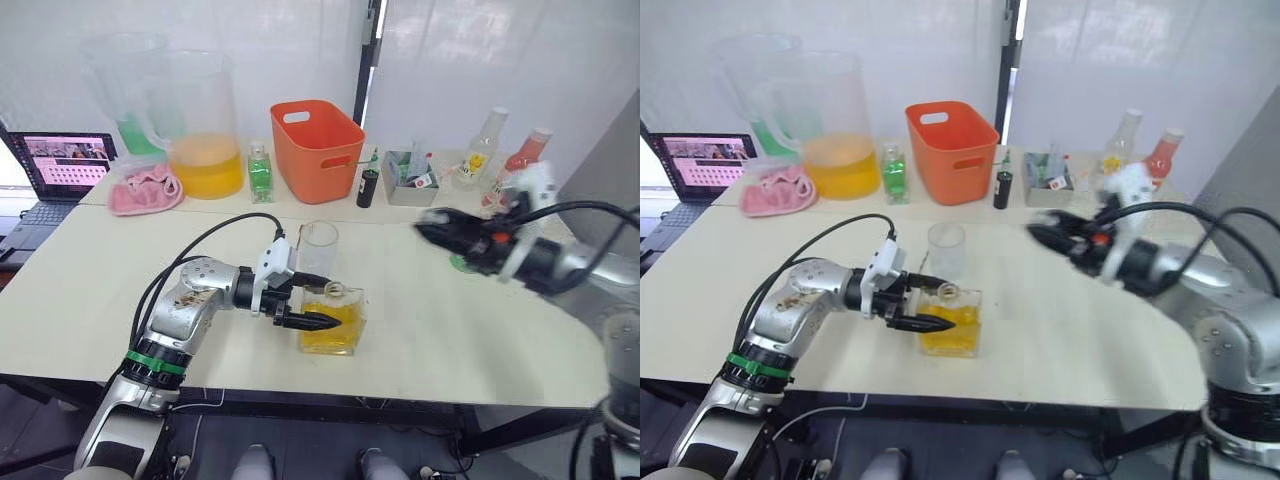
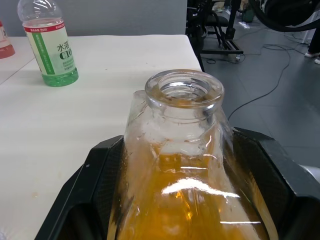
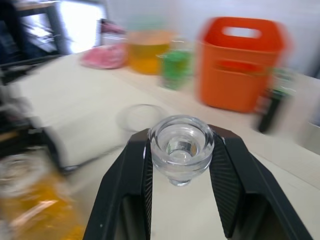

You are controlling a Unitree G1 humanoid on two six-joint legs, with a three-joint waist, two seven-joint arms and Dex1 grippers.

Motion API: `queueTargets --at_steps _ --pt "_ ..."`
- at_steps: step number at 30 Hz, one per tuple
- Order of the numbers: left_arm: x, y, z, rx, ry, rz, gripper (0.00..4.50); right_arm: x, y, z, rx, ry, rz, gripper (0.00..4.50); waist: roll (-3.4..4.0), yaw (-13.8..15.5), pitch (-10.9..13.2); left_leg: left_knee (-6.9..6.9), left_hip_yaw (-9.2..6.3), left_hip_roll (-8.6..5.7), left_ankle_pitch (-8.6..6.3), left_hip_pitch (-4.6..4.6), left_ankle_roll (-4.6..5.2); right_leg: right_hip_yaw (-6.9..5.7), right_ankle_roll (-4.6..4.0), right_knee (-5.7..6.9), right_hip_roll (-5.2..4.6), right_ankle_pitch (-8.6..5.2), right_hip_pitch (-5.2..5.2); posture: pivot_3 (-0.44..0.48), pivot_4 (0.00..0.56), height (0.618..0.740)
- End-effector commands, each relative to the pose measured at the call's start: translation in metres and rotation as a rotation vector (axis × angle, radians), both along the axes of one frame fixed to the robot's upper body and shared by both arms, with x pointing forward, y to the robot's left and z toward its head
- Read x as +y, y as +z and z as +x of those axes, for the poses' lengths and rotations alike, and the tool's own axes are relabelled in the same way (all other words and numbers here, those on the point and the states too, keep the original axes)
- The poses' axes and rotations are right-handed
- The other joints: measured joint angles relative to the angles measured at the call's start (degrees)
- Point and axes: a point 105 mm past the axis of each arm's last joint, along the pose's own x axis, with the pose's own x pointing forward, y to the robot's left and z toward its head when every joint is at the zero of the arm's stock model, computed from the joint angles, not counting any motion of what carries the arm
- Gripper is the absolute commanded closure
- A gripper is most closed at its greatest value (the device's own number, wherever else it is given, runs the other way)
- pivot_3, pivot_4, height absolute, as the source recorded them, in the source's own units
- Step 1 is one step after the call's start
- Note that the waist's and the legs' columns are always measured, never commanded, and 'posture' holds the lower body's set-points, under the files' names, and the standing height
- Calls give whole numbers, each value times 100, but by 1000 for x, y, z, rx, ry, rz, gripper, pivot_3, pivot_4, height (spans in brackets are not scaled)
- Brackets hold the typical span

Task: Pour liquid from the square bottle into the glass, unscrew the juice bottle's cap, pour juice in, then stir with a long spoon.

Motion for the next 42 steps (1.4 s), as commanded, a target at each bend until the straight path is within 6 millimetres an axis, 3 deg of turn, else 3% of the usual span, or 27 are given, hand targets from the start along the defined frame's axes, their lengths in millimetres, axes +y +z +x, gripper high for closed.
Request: queueTargets --at_steps 1,4,8,18,29,34,38,40,42 --pt "-7 1 1 -9 -15 -3 1703 -51 11 0 -74 -228 -27 3428 10 9 -4 0 -1 -1 0 1 0 0 0 0 0 0 0 0 150 717" --pt "-9 1 1 -13 -22 -3 1703 -91 -14 0 -62 -405 -28 3428 11 8 -4 1 -1 -2 0 5 0 0 2 -3 0 -1 9 0 150 717" --pt "-12 1 3 -28 -24 0 1703 -114 -44 4 -59 -546 -21 3428 17 -16 -6 3 -2 -12 0 12 0 7 5 -7 -6 -2 22 0 150 717" --pt "-12 1 1 -52 -26 4 1703 -115 -108 29 13 -648 87 3428 41 -25 -2 6 -5 -18 2 23 3 11 10 -8 -6 0 38 0 150 717" --pt "-9 -3 1 -48 16 12 1703 -111 -159 40 96 -682 116 3428 55 -49 -1 3 -10 -20 2 23 4 11 14 -9 -5 -3 41 0 150 717" --pt "-8 -5 0 -50 26 21 1703 -116 -169 38 106 -693 122 3428 57 -55 -2 5 -13 -21 2 28 4 11 15 -10 -5 -3 50 0 150 717" --pt "-9 -6 1 -51 33 18 1703 -117 -163 37 80 -680 145 3428 57 -59 -2 7 -14 -21 2 29 3 11 15 -10 -4 -3 52 0 150 717" --pt "-10 -6 2 -50 36 13 1703 -118 -157 36 57 -675 146 2390 57 -59 -2 6 -14 -22 2 29 4 11 15 -10 -4 -3 52 0 150 717" --pt "-10 -6 2 -48 36 10 1703 -118 -153 36 44 -665 129 1713 57 -57 -2 6 -14 -22 2 29 4 11 15 -10 -5 -3 51 0 150 717"
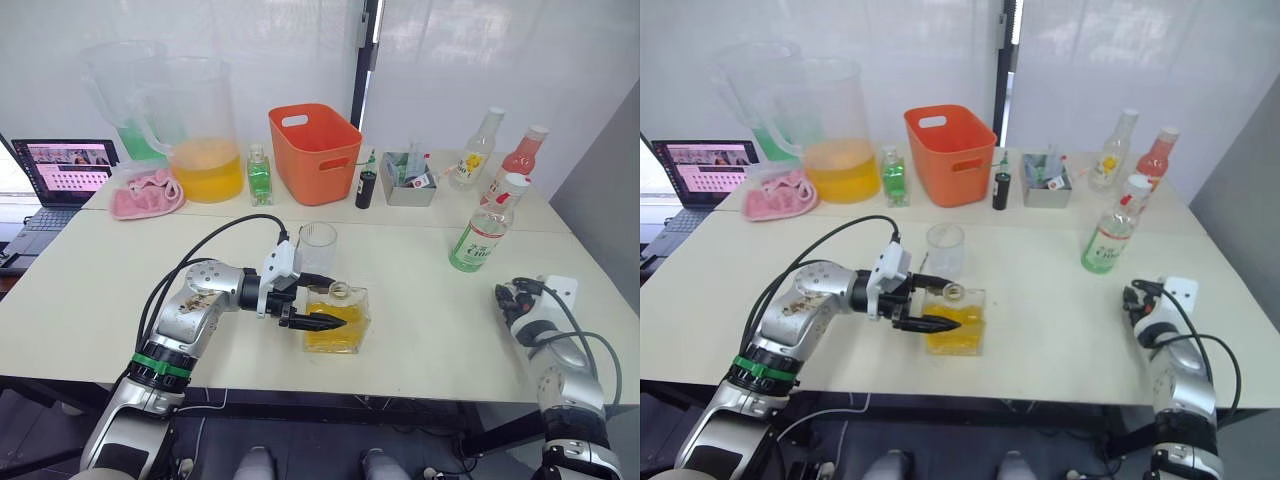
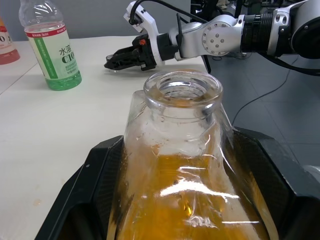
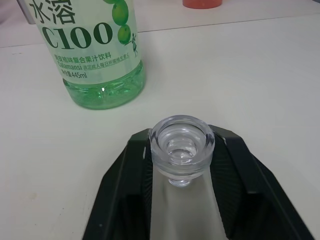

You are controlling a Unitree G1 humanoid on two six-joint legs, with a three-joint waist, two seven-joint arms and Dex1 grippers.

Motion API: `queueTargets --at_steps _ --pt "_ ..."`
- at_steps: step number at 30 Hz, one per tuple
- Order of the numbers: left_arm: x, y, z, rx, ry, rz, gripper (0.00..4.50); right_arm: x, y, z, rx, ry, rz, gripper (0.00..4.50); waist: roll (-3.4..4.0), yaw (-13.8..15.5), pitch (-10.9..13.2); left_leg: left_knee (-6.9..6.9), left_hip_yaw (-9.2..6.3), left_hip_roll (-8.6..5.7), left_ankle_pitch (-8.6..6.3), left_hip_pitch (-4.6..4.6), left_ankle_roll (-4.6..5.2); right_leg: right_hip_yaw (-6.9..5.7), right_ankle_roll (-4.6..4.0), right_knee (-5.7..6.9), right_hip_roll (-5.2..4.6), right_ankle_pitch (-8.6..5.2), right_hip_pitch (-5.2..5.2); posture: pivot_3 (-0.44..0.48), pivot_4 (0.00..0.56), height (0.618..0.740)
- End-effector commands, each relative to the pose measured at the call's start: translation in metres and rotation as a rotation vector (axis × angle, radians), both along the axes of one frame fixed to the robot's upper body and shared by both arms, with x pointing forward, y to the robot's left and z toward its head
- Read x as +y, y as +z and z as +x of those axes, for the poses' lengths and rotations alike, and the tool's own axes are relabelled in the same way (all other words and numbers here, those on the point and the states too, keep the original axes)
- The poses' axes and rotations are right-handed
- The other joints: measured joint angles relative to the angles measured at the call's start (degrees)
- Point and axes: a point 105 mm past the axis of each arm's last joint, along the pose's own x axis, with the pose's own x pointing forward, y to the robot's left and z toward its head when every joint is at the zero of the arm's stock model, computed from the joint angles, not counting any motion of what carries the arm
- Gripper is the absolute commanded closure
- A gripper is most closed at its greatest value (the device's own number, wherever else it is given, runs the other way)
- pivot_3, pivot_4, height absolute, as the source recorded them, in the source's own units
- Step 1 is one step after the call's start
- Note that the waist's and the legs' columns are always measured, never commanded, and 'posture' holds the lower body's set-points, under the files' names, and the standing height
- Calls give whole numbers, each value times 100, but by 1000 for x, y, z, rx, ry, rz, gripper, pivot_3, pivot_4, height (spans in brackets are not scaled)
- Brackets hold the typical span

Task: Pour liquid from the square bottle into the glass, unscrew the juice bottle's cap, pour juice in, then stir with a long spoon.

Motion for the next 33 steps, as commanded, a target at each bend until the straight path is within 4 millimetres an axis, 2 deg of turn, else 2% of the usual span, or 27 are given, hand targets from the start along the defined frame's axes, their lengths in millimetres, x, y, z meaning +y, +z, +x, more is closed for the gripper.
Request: queueTargets --at_steps 1,5,9,14,20,22,24,28,33 --pt "-5 -3 0 -14 15 11 1703 -8 23 -3 -64 1 -67 1380 0 5 0 0 0 0 0 0 0 0 0 0 0 0 0 0 150 717" --pt "-6 -5 0 -14 10 4 1703 -7 38 -7 -106 25 -149 48 1 13 1 0 0 -3 0 -1 0 2 2 -2 -3 -1 0 0 150 717" --pt "-7 -4 0 -12 10 -19 1703 7 59 -18 -143 133 -253 19 8 28 0 0 0 -4 0 -1 0 2 3 -2 -3 -2 0 0 150 717" --pt "-8 2 -1 -23 17 -66 1703 23 88 -33 -169 267 -255 19 11 33 0 0 0 -6 0 -2 -1 5 8 -1 -5 -6 0 0 150 717" --pt "-3 18 -2 -8 47 -144 1703 88 124 -58 -162 683 -160 19 21 14 5 -3 0 -6 -1 -3 -1 6 8 0 -5 -6 -5 0 150 717" --pt "2 22 -5 -1 57 -154 1703 107 127 -67 -133 811 -105 19 20 5 6 -3 0 -5 -1 -3 -1 7 8 1 -5 -6 -7 0 150 717" --pt "6 27 -7 9 68 -170 1703 118 126 -73 -98 889 -89 19 16 -3 9 -6 0 -5 -1 -4 -1 6 8 -1 -4 -6 -8 0 150 717" --pt "31 40 -6 -28 186 -165 1703 144 130 -80 -69 1041 -13 19 13 -102 21 -12 0 -3 -1 -10 -1 6 7 0 -4 -10 -19 0 150 717" --pt "62 59 -6 -57 348 -186 1703 146 118 -71 -43 1034 -15 19 -4 -146 34 -13 0 -2 -1 -14 -1 4 7 0 -4 -10 -25 0 150 717"
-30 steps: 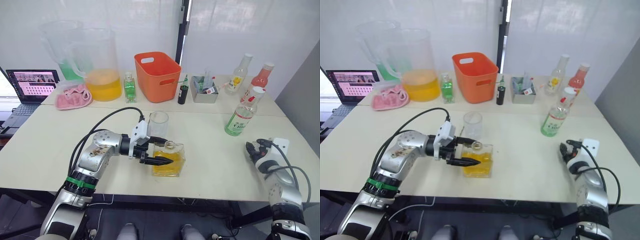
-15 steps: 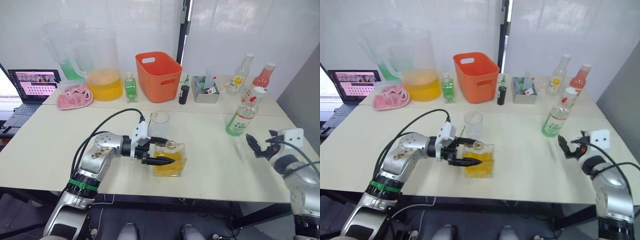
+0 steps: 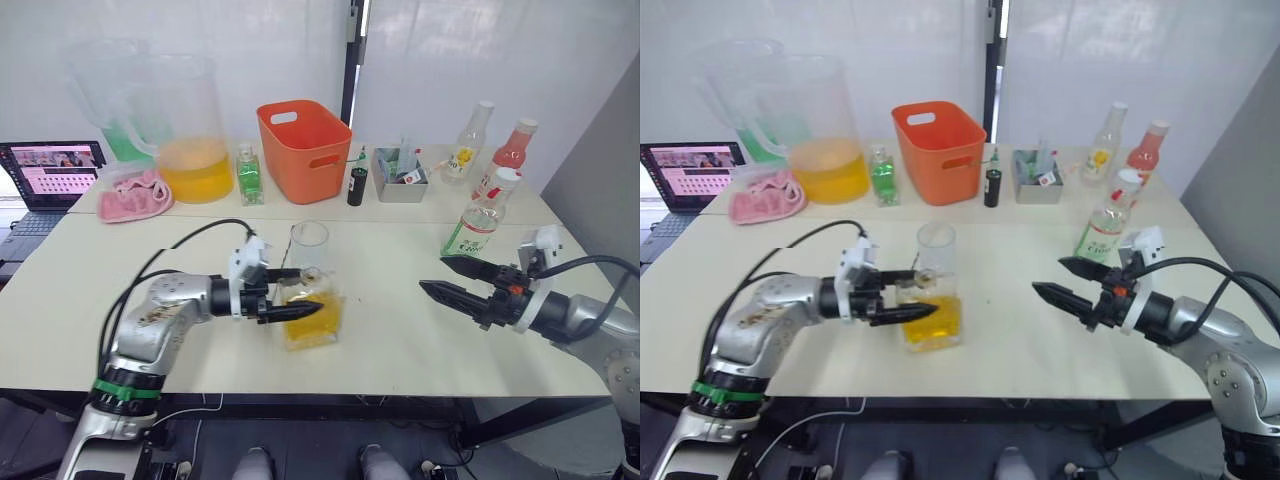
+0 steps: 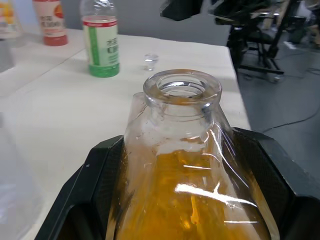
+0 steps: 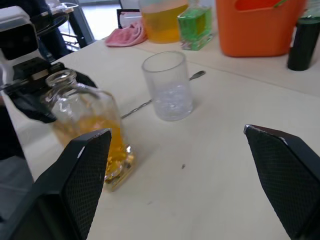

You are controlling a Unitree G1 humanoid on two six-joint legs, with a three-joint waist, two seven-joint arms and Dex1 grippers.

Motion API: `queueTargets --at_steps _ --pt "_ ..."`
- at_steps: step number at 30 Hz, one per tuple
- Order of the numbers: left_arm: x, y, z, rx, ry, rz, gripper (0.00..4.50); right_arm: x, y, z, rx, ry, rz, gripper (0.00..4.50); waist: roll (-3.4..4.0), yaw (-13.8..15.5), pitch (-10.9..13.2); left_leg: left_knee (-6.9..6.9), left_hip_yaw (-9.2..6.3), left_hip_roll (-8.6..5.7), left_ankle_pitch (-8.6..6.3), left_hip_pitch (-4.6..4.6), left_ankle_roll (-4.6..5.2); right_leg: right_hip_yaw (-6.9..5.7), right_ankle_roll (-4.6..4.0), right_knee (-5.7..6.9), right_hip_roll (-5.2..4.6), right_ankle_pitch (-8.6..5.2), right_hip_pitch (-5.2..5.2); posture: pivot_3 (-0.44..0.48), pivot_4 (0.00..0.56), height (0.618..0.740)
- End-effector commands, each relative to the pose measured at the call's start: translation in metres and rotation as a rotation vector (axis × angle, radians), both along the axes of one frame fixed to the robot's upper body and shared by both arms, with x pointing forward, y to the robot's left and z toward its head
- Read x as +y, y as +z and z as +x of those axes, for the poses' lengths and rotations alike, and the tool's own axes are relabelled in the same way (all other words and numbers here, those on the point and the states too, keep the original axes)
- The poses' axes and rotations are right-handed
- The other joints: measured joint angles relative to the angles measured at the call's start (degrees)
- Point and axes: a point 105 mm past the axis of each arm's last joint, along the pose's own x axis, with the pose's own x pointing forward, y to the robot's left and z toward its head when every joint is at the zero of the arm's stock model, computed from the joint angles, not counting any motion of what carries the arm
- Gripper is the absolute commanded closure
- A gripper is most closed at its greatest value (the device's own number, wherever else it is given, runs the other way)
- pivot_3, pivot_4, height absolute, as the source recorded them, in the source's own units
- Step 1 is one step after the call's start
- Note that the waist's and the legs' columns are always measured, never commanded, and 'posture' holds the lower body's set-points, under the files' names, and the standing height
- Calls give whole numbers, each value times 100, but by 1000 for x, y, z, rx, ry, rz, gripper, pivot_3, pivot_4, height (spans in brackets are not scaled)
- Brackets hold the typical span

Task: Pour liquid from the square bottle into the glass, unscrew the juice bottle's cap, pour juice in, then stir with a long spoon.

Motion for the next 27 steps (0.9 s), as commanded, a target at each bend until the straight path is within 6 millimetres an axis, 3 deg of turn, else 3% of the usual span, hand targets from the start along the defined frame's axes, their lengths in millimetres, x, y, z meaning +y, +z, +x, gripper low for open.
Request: queueTargets --at_steps 1,8,11,18,27 --pt "13 44 -7 -124 60 -81 1703 3 1 2 -21 17 0 19 -10 2 6 0 0 0 0 -1 0 -1 0 0 0 0 0 0 150 717" --pt "71 68 15 -191 322 -63 1703 6 -6 11 -13 41 6 19 -16 16 9 0 -1 0 0 -13 0 -4 0 1 1 0 -13 0 150 717" --pt "82 78 25 -229 376 -58 1703 6 -9 13 -17 38 5 19 -18 25 11 -1 -1 0 0 -16 -1 -4 0 1 1 0 -17 0 150 717" --pt "82 83 69 -375 523 105 1703 9 -14 17 -32 9 3 19 -23 94 13 -1 -1 -1 0 -27 -1 -6 1 -2 0 1 -20 0 150 717" --pt "56 101 112 -604 537 200 1703 13 -18 11 -49 -45 17 19 -24 175 14 2 -7 0 2 -90 2 -8 48 6 8 30 -79 0 150 717"
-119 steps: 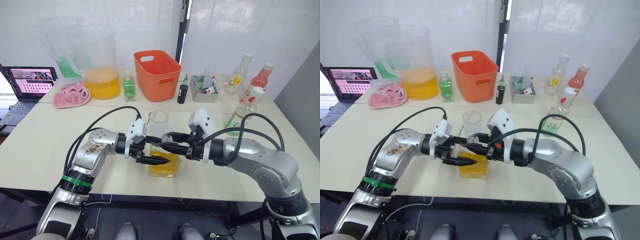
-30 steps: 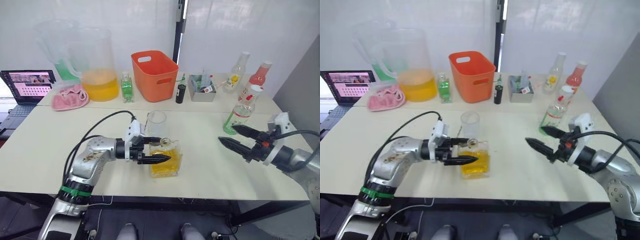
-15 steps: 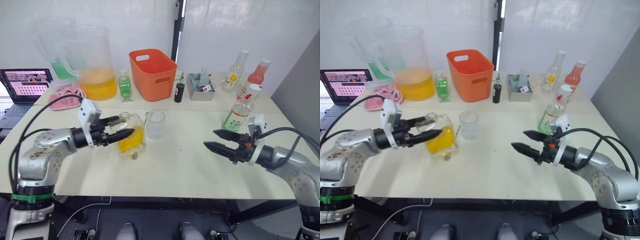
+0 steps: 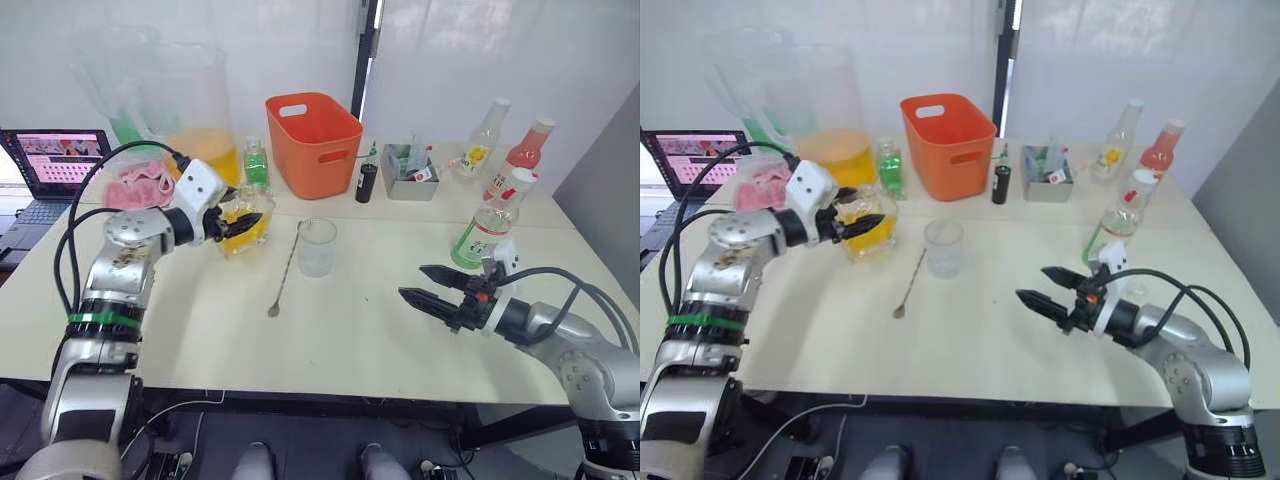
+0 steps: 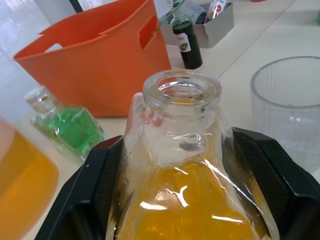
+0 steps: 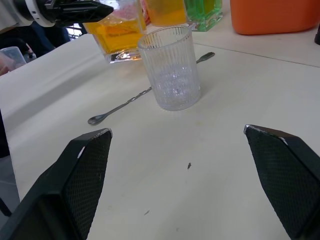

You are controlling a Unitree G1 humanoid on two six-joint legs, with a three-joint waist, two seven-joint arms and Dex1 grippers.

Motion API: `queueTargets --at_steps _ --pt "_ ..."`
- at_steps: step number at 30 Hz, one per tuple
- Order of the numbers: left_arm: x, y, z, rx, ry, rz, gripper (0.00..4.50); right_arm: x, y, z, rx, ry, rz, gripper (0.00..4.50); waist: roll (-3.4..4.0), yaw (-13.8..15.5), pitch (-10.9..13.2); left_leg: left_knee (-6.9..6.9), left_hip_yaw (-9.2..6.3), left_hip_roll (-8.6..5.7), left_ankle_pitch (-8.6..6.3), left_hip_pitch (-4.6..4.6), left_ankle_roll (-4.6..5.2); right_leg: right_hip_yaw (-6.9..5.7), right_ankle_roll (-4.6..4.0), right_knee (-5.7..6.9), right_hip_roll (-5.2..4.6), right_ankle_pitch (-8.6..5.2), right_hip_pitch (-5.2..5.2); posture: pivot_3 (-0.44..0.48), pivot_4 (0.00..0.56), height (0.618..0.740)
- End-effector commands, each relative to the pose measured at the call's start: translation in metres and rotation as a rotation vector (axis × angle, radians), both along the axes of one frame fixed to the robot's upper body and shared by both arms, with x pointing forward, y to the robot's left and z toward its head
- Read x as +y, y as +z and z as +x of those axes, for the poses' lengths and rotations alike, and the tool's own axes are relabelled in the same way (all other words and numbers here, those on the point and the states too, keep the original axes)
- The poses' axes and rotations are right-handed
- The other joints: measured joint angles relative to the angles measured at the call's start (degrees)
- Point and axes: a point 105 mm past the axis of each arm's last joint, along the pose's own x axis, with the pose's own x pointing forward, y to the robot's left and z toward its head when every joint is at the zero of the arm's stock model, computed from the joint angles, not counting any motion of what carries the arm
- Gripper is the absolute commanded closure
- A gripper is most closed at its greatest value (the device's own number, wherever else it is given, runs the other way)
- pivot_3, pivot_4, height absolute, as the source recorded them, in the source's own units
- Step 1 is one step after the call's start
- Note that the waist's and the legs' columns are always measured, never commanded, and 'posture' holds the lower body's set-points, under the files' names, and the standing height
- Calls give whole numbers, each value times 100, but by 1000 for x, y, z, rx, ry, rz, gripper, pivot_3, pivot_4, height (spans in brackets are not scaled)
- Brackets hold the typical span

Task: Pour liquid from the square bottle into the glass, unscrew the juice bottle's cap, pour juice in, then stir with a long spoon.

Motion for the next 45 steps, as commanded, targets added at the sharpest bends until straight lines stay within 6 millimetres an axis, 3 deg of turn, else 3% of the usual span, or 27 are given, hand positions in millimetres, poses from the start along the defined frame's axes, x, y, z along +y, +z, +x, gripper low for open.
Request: queueTargets --at_steps 1,11,14,19,25,45 --pt "-15 47 7 -272 -1 80 1703 -1 11 -4 -71 -34 -6 19 0 14 0 -3 0 0 0 0 0 0 4 0 0 2 -1 0 150 717" --pt "-52 57 31 -458 38 169 1703 0 13 -11 -80 -90 18 19 -2 29 1 -3 -3 -1 0 -7 0 0 13 -2 1 1 -1 0 150 717" --pt "-69 56 32 -499 4 185 1703 -3 18 -13 -96 -109 9 19 -2 41 1 -3 -3 -3 0 -8 -1 0 15 -1 0 1 -1 0 150 717" --pt "-74 55 35 -544 35 232 1703 -4 20 -18 -101 -129 10 19 -3 18 2 -4 -3 -2 0 -8 -1 0 16 0 1 1 -2 0 150 717" --pt "-92 45 29 -640 -31 352 1703 2 39 -22 -136 -115 22 19 -3 32 2 -3 -3 -3 0 -8 -1 1 18 2 0 3 -2 0 150 717" --pt "-92 34 32 -723 -10 484 1703 1 48 -18 -166 -140 -16 19 -3 113 2 0 -3 -5 0 -9 -1 2 22 3 -1 6 -1 0 150 717"
